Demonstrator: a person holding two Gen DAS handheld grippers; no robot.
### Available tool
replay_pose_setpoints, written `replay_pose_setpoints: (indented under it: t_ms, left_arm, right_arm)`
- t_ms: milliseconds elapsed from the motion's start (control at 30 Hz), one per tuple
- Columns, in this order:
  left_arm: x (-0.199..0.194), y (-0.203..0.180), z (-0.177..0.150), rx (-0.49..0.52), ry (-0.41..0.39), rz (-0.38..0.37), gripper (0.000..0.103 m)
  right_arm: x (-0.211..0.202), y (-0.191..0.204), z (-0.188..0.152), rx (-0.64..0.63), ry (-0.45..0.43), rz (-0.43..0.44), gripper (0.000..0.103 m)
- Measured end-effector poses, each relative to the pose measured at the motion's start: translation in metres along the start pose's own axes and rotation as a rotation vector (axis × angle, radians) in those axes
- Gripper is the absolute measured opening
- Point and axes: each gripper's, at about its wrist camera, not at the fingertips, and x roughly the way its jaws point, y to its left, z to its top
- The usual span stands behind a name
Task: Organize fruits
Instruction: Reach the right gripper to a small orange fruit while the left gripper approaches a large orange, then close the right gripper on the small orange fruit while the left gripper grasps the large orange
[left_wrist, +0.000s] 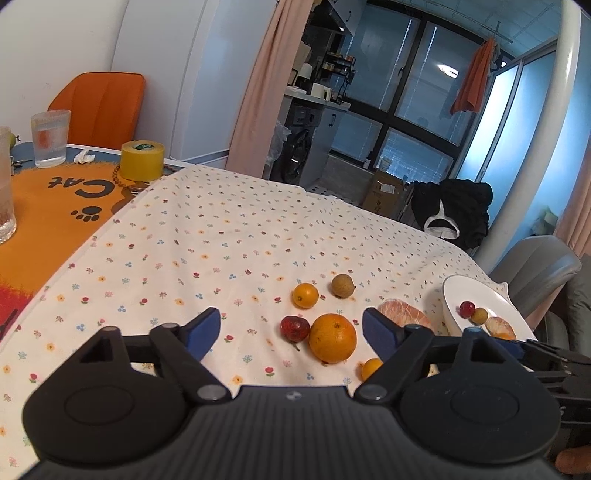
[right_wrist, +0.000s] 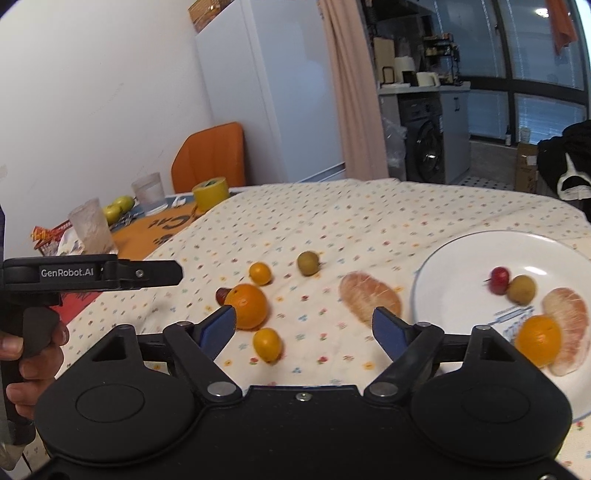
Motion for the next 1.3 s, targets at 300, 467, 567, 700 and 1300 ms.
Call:
replay_pose_setpoints:
  t_ms: [300, 467, 567, 700, 1300]
  left_arm:
    - [0.013, 0.007, -0.006, 0.003, 0.035, -0.010, 0.065]
    - [0.021, 0.012, -0.007, -0.002, 0.051, -0.009, 0.060]
    - [0.026, 0.014, -0.006, -0.003, 0.058, -0.013, 0.059]
    - [0.032, 0.013, -0.006, 0.001, 0.067, -0.013, 0.059]
    - [0.040, 0.001, -0.003, 0.021, 0.073, -0.034, 0.059]
  right_arm:
    - [0.028, 0.012, -0.005, -0.017, 0.072, 0.039, 0.066]
    - [0.041, 0.015, -0.006, -0.021, 0.096, 0.054, 0.061]
    - [0.047, 0.016, -0.007, -0.022, 0.110, 0.063, 0.059]
    - [0.052, 0.014, -0.008, -0.013, 0.126, 0.070, 0.051]
    - [0.053, 0.003, -0.010, -0.007, 0.125, 0.074, 0.021]
